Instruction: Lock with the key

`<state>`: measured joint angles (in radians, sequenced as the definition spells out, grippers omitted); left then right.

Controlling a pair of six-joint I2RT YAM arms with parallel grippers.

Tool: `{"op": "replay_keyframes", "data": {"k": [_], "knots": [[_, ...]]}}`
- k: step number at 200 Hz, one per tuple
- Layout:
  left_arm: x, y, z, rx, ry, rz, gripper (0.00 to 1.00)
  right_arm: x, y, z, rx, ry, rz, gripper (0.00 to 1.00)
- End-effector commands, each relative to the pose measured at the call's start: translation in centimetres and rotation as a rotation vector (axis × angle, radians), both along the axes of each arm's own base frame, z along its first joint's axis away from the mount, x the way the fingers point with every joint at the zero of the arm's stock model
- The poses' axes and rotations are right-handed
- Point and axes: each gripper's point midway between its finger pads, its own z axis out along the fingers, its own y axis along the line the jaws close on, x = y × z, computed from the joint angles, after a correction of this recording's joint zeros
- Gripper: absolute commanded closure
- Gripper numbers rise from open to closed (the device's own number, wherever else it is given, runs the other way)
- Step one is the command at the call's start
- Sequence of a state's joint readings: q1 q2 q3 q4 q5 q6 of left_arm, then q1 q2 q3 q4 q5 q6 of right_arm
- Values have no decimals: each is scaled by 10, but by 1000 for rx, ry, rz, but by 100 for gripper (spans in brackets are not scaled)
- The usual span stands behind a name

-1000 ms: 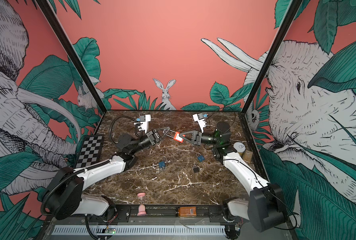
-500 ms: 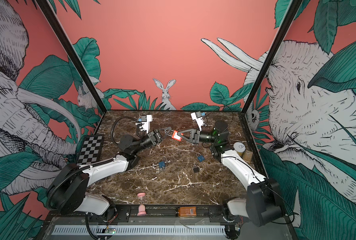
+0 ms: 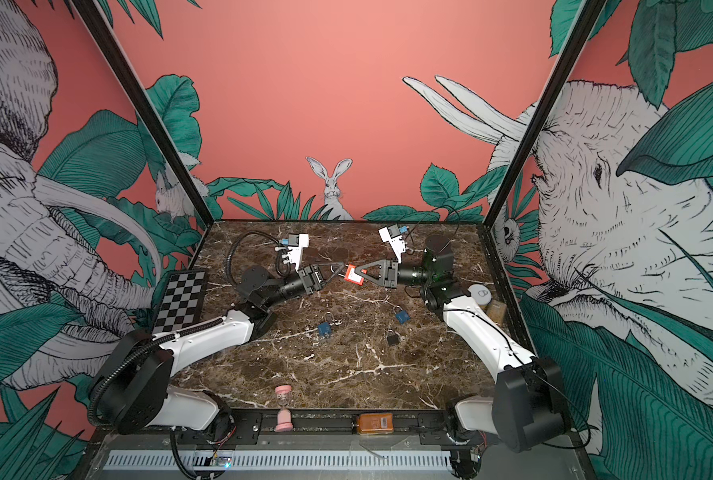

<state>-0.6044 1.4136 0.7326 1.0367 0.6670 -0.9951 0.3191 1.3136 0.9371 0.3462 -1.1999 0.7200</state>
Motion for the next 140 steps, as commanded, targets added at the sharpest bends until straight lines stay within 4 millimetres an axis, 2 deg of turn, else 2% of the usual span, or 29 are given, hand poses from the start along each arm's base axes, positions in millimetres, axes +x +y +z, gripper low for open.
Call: {"op": "replay_keyframes", "data": {"k": [1, 11, 30, 89, 140], "knots": [[-3, 14, 7, 16, -53, 1, 59, 0, -4, 10, -15, -86, -8, 100], [-1, 19, 6, 21, -56, 13, 50, -1, -5, 8, -23, -88, -11, 100], [1, 23, 3, 32, -61, 25, 44, -2, -6, 7, -26, -92, -4, 100], [-11, 10, -15, 97, -65, -119, 40, -1, -3, 7, -6, -60, 40, 100], [-21, -2, -15, 134, -86, -203, 38, 0, 0, 3, -8, -44, 60, 100]]}}
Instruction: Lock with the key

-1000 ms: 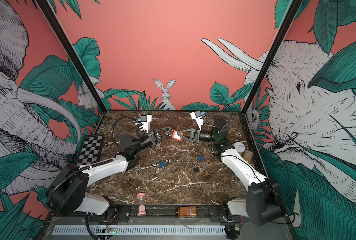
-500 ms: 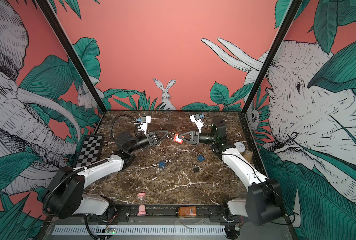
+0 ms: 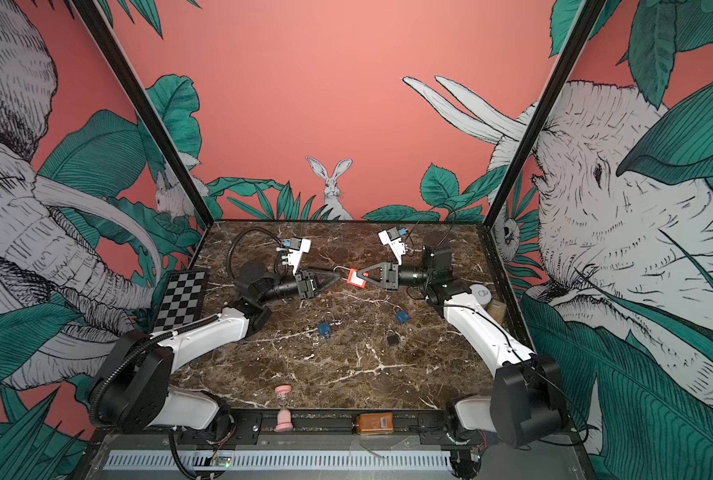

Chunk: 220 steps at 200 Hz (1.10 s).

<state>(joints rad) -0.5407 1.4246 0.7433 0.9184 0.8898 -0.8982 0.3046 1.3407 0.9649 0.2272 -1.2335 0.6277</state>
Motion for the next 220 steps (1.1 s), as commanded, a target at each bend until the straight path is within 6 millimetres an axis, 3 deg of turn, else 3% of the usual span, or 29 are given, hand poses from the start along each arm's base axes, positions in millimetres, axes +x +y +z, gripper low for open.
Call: {"op": "replay_keyframes", "data": {"k": [1, 84, 138, 183, 220], "knots": [[-11, -6, 14, 7, -63, -68, 38, -2, 2, 17, 30, -66, 35, 100], [-21, -32, 7, 17, -39, -152, 43, -2, 11, 15, 29, -64, 63, 100], [-19, -33, 7, 13, -29, -147, 57, -3, 12, 12, 26, -59, 71, 100], [-17, -33, 5, 13, -21, -134, 57, -6, 11, 10, 12, -65, 75, 100], [-15, -34, 6, 9, -14, -129, 64, -10, 10, 9, 11, -69, 78, 100]]}}
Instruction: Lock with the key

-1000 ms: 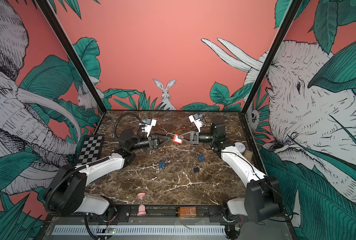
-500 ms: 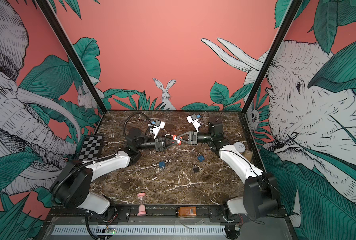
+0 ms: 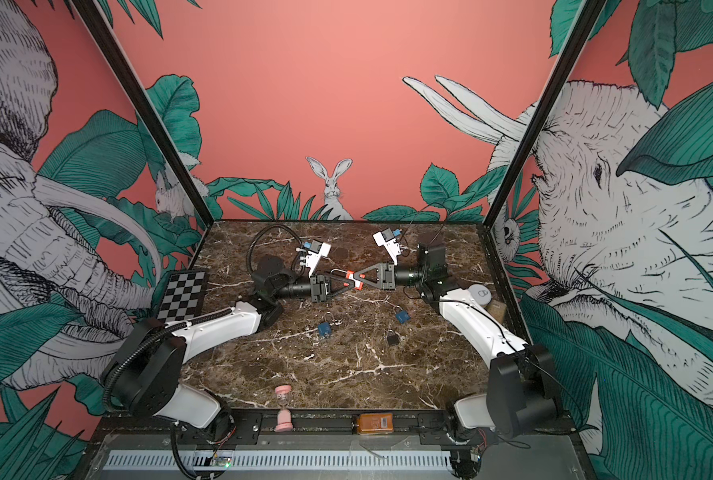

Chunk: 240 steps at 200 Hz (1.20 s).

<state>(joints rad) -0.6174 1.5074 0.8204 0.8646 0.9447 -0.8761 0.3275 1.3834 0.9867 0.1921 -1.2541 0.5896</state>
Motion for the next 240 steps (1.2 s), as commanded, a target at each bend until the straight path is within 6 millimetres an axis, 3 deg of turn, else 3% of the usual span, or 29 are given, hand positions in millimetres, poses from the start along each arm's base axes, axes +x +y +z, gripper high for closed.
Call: {"op": "replay_keyframes", "data": {"k": [1, 47, 72, 81, 87, 109, 122, 147, 196, 240], "knots": [[1, -1, 16, -34, -35, 0, 64, -9, 1, 18, 27, -86, 32, 100], [3, -2, 16, -39, -25, 2, 74, -12, 1, 16, 26, -82, 39, 100], [4, -3, 13, -39, -15, 3, 87, -12, 2, 15, 24, -74, 42, 100], [5, -3, 11, -38, -13, 4, 100, -11, 2, 14, 21, -70, 34, 100], [5, -3, 10, -36, -10, 7, 100, -8, 1, 14, 16, -64, 17, 100], [7, 0, 9, -48, -17, 26, 100, 24, -10, 13, -21, -4, -187, 70], [10, 3, 13, -75, -14, 36, 100, 47, -27, 17, -34, 75, -350, 62], [15, 8, 22, -125, -17, 46, 100, 67, -59, 46, 93, 172, -540, 46], [24, 12, 41, -200, -55, 60, 100, 56, -60, 45, 262, 481, -490, 55], [27, 8, 43, -206, -55, 43, 100, 42, -59, 39, 267, 518, -480, 55]]}}
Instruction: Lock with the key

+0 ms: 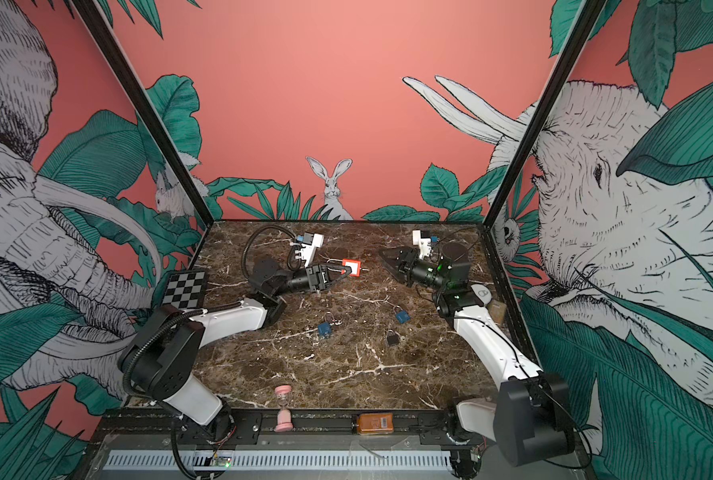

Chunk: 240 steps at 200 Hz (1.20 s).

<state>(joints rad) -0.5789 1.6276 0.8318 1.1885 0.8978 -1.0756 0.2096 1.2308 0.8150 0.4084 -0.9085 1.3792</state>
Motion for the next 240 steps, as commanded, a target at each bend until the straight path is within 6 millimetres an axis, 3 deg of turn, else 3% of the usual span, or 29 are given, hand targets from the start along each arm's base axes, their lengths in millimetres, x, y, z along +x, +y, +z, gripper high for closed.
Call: {"op": "replay_keyframes", "data": {"k": [1, 132, 215, 240], "knots": [[-4, 3, 28, -68, -84, -12, 100, -10, 1, 34, 79, -67, 3, 55], [-2, 2, 28, -58, -84, -8, 100, -32, 25, 18, 70, -13, 119, 66], [0, 1, 26, -50, -68, -14, 100, -37, 29, 22, 79, -33, 146, 70], [1, 0, 25, -48, -56, -16, 100, -38, 31, 27, 85, -56, 160, 77]]}}
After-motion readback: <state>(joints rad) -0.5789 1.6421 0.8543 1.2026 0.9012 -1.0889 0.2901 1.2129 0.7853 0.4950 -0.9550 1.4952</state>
